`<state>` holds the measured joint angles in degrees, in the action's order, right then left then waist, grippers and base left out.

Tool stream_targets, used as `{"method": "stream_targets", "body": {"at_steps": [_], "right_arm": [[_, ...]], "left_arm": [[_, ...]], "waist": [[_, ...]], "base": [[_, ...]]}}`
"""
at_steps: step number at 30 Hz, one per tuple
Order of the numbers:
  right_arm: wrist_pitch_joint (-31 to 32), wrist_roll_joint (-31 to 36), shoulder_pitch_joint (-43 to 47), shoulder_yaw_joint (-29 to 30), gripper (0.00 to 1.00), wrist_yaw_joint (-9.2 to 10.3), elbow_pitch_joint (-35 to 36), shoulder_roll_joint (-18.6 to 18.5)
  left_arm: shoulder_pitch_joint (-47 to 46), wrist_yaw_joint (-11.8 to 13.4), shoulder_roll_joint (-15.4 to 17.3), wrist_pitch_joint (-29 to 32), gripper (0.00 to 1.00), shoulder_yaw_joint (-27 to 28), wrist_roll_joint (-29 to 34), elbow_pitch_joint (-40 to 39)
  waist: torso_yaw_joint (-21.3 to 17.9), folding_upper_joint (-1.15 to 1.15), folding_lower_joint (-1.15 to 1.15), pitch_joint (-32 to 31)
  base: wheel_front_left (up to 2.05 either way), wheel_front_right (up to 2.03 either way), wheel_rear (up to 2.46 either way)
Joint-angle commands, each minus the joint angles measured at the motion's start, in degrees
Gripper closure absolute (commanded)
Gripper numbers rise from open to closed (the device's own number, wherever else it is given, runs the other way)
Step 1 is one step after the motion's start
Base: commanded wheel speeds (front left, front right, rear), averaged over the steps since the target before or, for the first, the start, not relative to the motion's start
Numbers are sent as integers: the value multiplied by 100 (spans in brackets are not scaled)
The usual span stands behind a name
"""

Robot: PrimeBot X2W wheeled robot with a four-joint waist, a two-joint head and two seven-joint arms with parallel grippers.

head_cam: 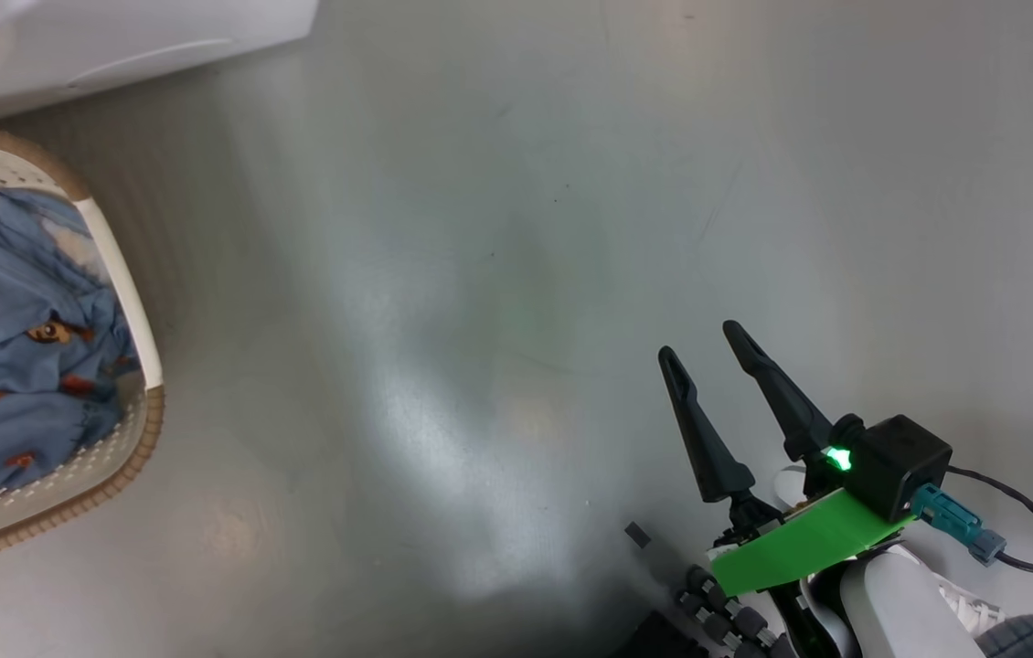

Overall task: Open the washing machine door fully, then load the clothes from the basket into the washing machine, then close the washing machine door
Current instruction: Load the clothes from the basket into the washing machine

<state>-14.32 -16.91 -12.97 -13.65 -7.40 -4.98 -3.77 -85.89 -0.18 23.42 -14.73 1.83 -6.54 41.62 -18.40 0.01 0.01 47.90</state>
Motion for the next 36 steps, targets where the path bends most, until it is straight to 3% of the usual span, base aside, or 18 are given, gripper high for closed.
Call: {"method": "stream_targets", "body": {"at_steps": [1, 5, 10, 11, 12, 26, 36], "right_arm": [[-68, -34, 188, -86, 0, -9, 86, -54], [-68, -40, 224, -75, 0, -9, 62, -46], [-68, -55, 256, -59, 0, -9, 10, -46], [-68, -56, 261, -59, 0, -9, -7, -51], [-68, -56, 265, -55, 0, -9, -18, -56], [-68, -57, 441, 37, 0, -9, -157, -97], [-68, -19, 435, 161, 0, -9, -162, -199]], "left_arm": [[8, 29, 228, -27, 100, -13, 88, 10], [-10, 72, 188, -27, 100, -95, 137, 714], [-128, 206, 59, -26, 51, -193, 172, 1415], [-127, 237, 23, -18, 21, -196, 159, 1559], [-127, 259, -11, -19, 0, -204, 150, 1675], [243, 636, -423, -25, 0, -278, 34, 2687], [750, 599, -839, -26, 0, -102, -304, 2321]], "waist": [[31, -1, 0, -40], [110, -1, 0, -143], [222, -1, 0, -344], [243, -1, 0, -398], [263, -1, 0, -451], [541, -1, 0, -1229], [891, -1, 0, -1450]], "base": [[0, 0, 0], [0, 0, 0], [0, 0, 0], [0, 0, 0], [0, 0, 0], [0, 0, 0], [0, 0, 0]]}}
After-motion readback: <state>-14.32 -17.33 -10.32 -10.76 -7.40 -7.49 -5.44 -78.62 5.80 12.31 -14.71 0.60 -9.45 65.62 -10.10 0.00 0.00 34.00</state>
